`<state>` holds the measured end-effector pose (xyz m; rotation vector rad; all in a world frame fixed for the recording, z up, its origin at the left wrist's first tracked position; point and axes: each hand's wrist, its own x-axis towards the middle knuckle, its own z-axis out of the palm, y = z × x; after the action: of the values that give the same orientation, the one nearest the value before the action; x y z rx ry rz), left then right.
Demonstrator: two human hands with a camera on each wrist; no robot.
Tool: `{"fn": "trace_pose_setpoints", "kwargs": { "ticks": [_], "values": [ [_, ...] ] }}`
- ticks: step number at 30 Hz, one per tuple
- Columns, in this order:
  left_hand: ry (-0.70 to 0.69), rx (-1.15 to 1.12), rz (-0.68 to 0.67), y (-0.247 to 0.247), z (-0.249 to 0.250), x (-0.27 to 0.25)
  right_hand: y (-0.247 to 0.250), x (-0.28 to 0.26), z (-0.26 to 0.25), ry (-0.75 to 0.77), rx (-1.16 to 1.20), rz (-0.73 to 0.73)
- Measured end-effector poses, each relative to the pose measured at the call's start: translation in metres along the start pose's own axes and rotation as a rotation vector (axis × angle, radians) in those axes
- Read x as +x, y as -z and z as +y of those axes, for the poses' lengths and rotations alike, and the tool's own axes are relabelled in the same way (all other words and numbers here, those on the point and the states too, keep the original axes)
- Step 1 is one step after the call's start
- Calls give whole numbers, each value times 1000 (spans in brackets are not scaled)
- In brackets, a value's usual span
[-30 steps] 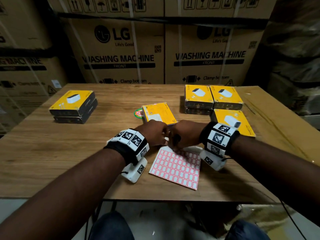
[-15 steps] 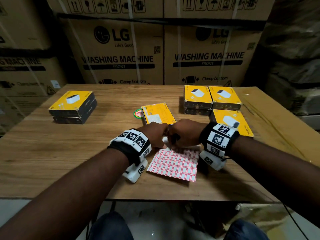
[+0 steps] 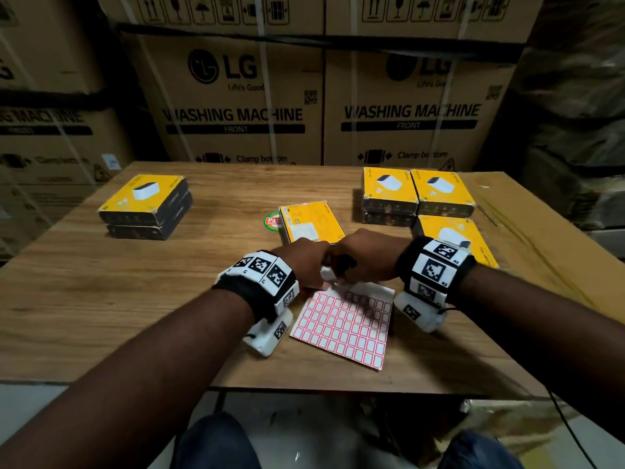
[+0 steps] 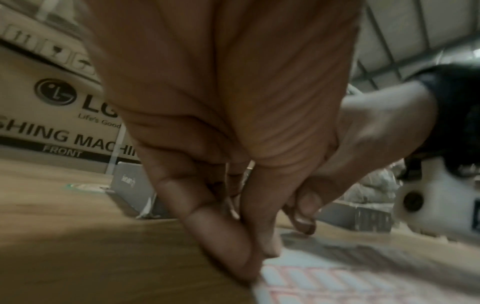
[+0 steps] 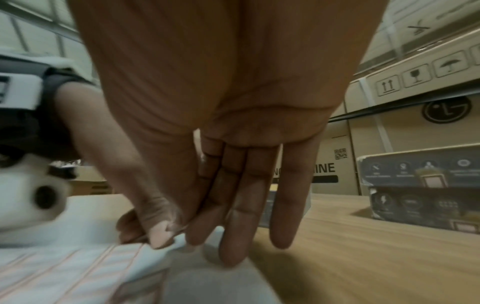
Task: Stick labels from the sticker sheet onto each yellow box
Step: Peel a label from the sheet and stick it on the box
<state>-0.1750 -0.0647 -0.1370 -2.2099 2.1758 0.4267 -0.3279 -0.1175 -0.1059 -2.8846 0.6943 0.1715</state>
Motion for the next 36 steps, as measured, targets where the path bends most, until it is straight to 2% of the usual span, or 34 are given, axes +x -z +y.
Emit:
{"fn": "trace_pose_setpoints", "kwargs": {
  "ticks": [4, 9, 11, 16, 26, 36],
  "values": [
    [21, -22, 26, 11, -8, -4, 7, 3, 6, 2, 2, 36],
    [85, -41, 206, 43, -28, -1, 28, 13, 11, -18, -11, 102],
    [79, 7, 195, 49, -31, 4, 36, 19, 10, -65, 2, 96],
    [102, 67, 137, 42, -31, 13, 41, 32, 9, -61, -62, 87],
    [98, 37, 143, 47, -39, 15, 36, 52, -5, -39, -116, 39],
    [116, -51, 148, 50, -50, 21, 33, 65, -13, -122, -121, 30]
  ]
}}
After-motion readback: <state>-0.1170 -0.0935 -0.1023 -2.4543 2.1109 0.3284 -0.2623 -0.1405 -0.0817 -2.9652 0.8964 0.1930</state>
